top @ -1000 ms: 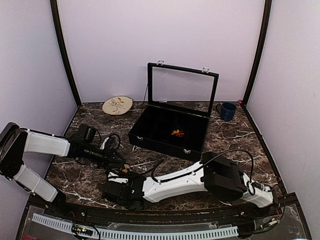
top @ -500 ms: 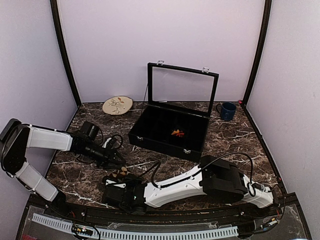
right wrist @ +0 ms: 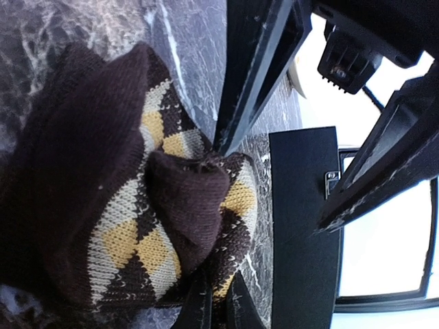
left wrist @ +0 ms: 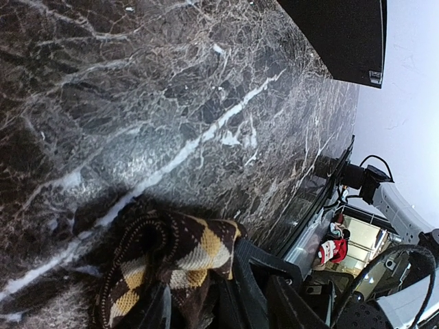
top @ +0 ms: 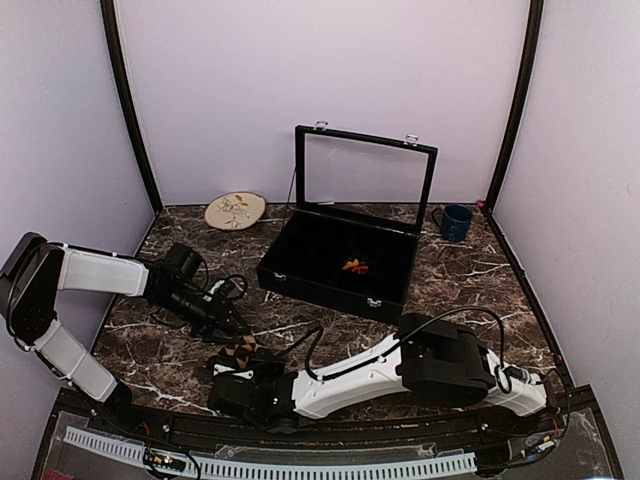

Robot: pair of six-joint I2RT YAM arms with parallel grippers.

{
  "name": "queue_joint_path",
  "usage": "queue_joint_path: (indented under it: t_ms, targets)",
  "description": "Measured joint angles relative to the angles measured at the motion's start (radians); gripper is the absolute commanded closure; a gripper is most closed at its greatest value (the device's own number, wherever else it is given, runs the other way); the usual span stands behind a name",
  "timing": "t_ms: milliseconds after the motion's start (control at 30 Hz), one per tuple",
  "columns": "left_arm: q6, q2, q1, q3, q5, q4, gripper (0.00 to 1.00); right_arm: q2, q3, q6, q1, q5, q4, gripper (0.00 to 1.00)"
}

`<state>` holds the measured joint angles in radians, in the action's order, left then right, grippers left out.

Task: Roll the socks
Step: Roll the sock at the center of the board.

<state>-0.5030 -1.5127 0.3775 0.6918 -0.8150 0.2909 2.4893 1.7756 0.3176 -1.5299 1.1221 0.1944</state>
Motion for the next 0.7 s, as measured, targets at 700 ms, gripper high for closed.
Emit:
queue_joint_path:
  t_ms: [700]
  targets:
    - [0.059, -0.061, 0.0, 0.044, -0.021, 0.067, 0.49, 0.0, -0.034, 0.198, -0.008, 0.02, -0.156, 1.0]
